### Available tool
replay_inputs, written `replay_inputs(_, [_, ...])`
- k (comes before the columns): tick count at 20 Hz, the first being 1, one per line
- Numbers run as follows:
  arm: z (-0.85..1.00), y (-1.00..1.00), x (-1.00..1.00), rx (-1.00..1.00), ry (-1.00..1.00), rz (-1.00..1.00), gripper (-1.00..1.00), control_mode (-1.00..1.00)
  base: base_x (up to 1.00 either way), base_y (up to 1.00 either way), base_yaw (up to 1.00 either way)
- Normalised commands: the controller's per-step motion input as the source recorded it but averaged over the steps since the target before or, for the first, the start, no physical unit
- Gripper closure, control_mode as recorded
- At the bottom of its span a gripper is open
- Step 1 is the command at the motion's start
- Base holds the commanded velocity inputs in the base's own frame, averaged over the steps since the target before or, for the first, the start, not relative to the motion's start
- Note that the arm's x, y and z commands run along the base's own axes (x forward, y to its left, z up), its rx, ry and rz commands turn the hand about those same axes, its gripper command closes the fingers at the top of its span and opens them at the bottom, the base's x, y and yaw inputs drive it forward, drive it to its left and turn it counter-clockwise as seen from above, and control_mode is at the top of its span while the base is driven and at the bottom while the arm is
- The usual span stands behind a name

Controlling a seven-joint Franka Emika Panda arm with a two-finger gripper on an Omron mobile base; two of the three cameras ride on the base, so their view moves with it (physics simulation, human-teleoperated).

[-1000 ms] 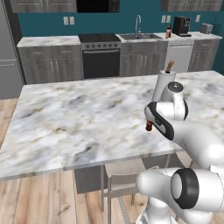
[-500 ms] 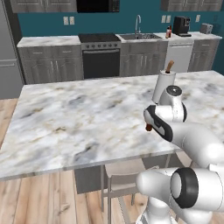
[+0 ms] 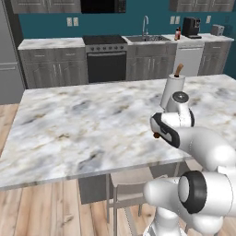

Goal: Place the large bottle from the dining counter next to the other large bottle outside the sink, and place the small bottle from the dining counter next to the other small bottle inside the sink.

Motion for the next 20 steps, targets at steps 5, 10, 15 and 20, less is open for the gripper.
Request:
replay_inputs(5, [-0.04, 0.00, 0.14, -0.04, -0.01, 0.00, -1.00, -1.00, 0.00, 0.00, 0.00])
replay_inputs(10, [-0.10, 0.00, 0.15, 0.00, 0.00, 0.00, -1.00, -1.00, 0.00, 0.00, 0.00])
replay_inputs(15, [-0.08, 0.00, 0.13, 0.00, 0.00, 0.00, -1.00, -1.00, 0.00, 0.00, 0.00])
replay_inputs(20, [-0.02, 0.00, 0.10, 0.00, 0.00, 0.00, -1.00, -1.00, 0.00, 0.00, 0.00])
